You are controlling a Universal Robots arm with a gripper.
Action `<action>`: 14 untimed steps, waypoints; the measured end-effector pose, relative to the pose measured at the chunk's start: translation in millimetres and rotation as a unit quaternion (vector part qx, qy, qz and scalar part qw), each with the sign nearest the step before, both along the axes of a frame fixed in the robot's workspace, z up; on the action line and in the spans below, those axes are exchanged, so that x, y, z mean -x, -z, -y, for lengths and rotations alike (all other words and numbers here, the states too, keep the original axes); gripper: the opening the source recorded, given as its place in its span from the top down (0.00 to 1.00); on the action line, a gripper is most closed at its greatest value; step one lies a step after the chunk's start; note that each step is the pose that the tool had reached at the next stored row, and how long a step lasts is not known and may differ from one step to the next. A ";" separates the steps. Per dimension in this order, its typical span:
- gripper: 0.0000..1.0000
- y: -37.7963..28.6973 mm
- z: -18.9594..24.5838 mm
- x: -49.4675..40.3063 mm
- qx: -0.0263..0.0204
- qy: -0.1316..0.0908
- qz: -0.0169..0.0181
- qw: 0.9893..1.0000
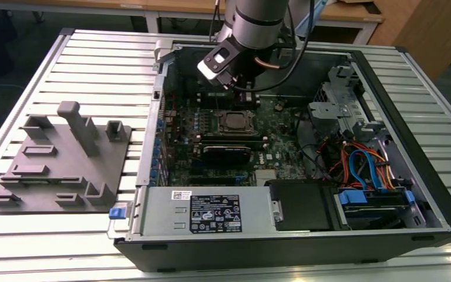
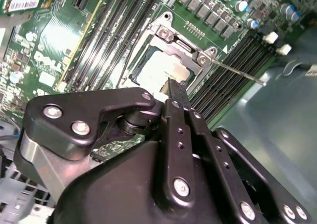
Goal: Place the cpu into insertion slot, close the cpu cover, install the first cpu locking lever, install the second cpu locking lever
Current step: 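Install the first cpu locking lever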
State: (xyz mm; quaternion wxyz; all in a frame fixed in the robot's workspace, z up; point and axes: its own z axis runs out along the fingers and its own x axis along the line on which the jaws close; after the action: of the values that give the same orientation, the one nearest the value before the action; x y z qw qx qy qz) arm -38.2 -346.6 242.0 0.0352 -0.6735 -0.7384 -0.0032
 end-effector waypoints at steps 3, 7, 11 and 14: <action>0.90 0.0 0.0 0.0 0.000 -0.026 0.000 1.000; 0.90 0.0 0.0 0.0 0.000 -0.033 0.000 0.999; 0.90 0.0 0.0 0.0 0.000 -0.033 0.000 0.999; 0.90 0.0 0.0 0.0 0.000 -0.033 0.000 0.999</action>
State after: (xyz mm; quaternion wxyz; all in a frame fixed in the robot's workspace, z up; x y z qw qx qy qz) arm -38.2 -346.6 242.0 0.0351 -0.6488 -0.7601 -0.0019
